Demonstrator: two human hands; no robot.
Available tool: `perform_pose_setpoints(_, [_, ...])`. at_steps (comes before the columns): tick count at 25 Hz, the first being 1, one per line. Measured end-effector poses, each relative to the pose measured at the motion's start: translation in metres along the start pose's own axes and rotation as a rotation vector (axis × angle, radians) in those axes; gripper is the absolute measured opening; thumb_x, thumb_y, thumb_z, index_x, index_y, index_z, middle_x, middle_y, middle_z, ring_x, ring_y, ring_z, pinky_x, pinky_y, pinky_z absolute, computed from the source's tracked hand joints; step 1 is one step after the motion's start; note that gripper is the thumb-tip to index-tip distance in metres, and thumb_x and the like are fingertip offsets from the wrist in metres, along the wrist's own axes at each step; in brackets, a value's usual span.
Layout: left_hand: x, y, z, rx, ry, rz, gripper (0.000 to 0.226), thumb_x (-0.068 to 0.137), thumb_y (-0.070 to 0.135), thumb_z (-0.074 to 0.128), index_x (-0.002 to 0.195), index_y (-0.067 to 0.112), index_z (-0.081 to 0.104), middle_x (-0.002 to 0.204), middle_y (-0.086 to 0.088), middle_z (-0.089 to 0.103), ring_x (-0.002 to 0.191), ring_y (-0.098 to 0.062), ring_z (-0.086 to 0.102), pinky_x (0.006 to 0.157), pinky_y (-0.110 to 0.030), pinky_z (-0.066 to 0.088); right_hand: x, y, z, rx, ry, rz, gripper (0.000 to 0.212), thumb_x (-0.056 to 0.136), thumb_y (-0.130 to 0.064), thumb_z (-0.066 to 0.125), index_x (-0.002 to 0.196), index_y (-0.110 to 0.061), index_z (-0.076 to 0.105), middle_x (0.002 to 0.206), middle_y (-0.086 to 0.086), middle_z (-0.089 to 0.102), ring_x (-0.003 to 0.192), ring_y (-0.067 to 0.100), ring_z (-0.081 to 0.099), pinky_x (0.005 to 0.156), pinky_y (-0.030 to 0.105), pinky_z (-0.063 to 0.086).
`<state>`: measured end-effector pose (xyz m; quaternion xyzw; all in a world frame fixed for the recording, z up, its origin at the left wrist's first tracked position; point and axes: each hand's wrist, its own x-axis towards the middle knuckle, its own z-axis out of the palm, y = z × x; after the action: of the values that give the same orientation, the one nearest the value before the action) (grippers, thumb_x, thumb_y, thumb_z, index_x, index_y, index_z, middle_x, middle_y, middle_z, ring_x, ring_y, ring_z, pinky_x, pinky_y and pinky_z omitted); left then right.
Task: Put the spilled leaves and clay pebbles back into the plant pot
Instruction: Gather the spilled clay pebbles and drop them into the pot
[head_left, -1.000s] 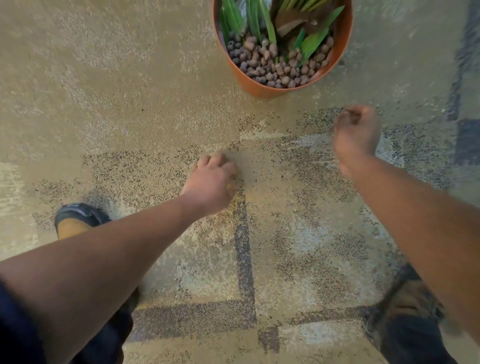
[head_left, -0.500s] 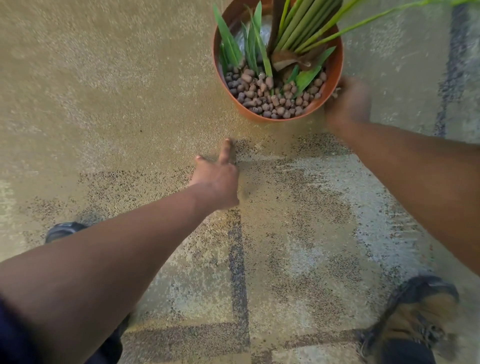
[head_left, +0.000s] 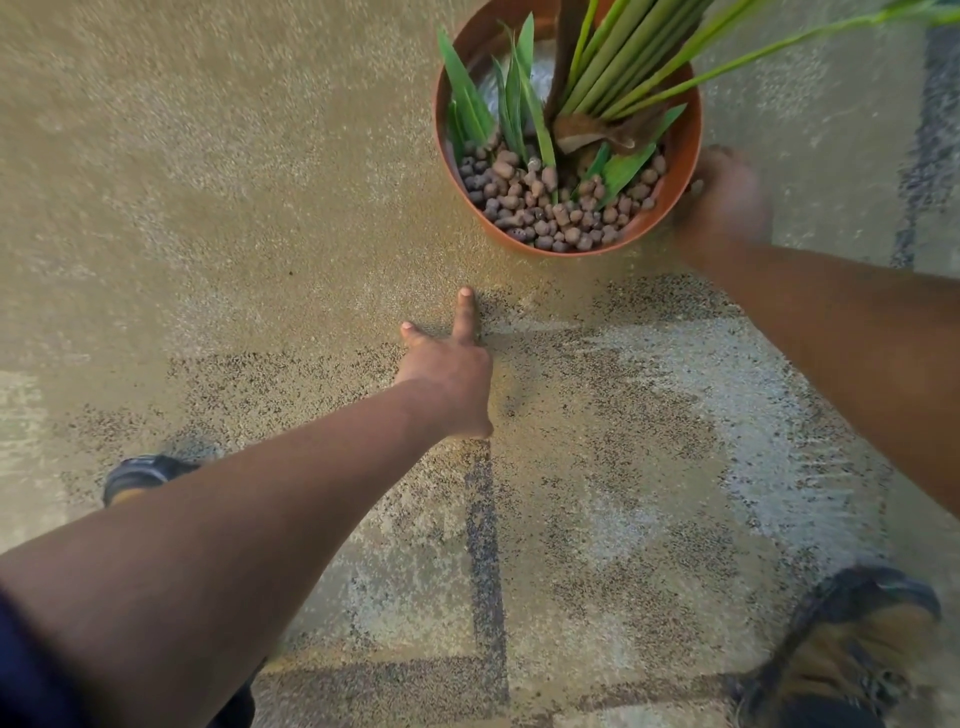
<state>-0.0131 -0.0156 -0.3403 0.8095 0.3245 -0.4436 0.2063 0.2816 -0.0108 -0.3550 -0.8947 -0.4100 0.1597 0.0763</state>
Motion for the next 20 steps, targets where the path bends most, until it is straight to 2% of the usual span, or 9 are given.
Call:
perform_pose_setpoints(3, [0.000,0.000,-0.002,0.011,-0.016,0.009,0.088,0.073,0.067,0.077,0.144,0.023,0.051,0.162,-0.014,-0.031,0.138,-0.068,0.024,0.098,-0.053,0.053,0.008,-0.001,0.003,-0.049,-0.081,0.076,0.023,0.097,0.000,0.051,0.107,-0.009,0.070,0.118,0.017,0.065,0.109,0.037,0.061,0.086,0.043,0.051])
perform_pose_setpoints(6, [-0.001,-0.001,-0.003,0.008,-0.029,0.011,0.088,0.073,0.067,0.076,0.144,0.023,0.051,0.162,-0.015,-0.031,0.138,-0.068,0.023,0.102,-0.053,0.050,0.009,0.001,0.005,-0.040,-0.130,0.066,0.023,0.098,-0.001,0.049,0.107,-0.011,0.068,0.114,0.018,0.066,0.109,0.037,0.062,0.092,0.046,0.052])
perform_pose_setpoints(9, [-0.002,0.001,-0.004,0.004,-0.032,0.009,0.077,0.074,0.068,0.075,0.133,0.021,0.059,0.162,-0.015,-0.031,0.138,-0.068,0.023,0.106,-0.056,0.046,0.007,0.006,0.005,-0.017,-0.163,0.060,0.022,0.099,-0.003,0.050,0.111,-0.010,0.066,0.109,0.014,0.069,0.103,0.032,0.064,0.088,0.041,0.053])
perform_pose_setpoints(11, [-0.003,0.001,-0.004,0.006,-0.031,0.011,0.070,0.074,0.068,0.075,0.125,0.020,0.063,0.161,-0.015,-0.033,0.138,-0.068,0.023,0.110,-0.058,0.041,0.003,0.009,0.004,-0.028,-0.177,0.049,0.017,0.098,-0.004,0.052,0.108,-0.009,0.065,0.103,0.011,0.067,0.093,0.028,0.062,0.079,0.035,0.048])
perform_pose_setpoints(14, [-0.003,0.001,-0.004,0.008,-0.030,0.006,0.071,0.073,0.069,0.074,0.124,0.021,0.064,0.161,-0.014,-0.032,0.138,-0.068,0.023,0.108,-0.057,0.043,-0.017,0.011,0.002,-0.063,-0.196,0.076,0.011,0.096,-0.004,0.054,0.097,-0.010,0.063,0.087,0.007,0.058,0.080,0.025,0.054,0.071,0.032,0.041])
perform_pose_setpoints(16, [-0.002,0.001,-0.002,0.017,-0.026,0.005,0.074,0.072,0.070,0.074,0.126,0.021,0.063,0.162,-0.014,-0.032,0.138,-0.069,0.023,0.105,-0.055,0.047,-0.037,0.010,0.003,-0.007,-0.219,0.109,0.005,0.094,-0.005,0.060,0.092,-0.007,0.064,0.081,0.007,0.059,0.076,0.025,0.057,0.068,0.034,0.047])
perform_pose_setpoints(18, [0.000,0.001,-0.001,0.005,-0.023,0.008,0.076,0.071,0.070,0.075,0.128,0.022,0.062,0.161,-0.012,-0.033,0.138,-0.069,0.021,0.099,-0.050,0.053,-0.060,0.003,0.001,0.184,-0.197,0.174,0.004,0.091,-0.011,0.068,0.091,-0.007,0.067,0.080,0.006,0.065,0.072,0.021,0.062,0.069,0.034,0.056])
perform_pose_setpoints(20, [0.001,-0.001,0.001,0.005,-0.005,0.009,0.080,0.071,0.070,0.076,0.134,0.023,0.060,0.161,-0.010,-0.034,0.138,-0.069,0.020,0.091,-0.045,0.058,-0.084,-0.010,-0.007,0.417,-0.116,0.225,0.002,0.090,-0.014,0.070,0.091,-0.014,0.069,0.081,0.000,0.068,0.069,0.013,0.065,0.065,0.028,0.058])
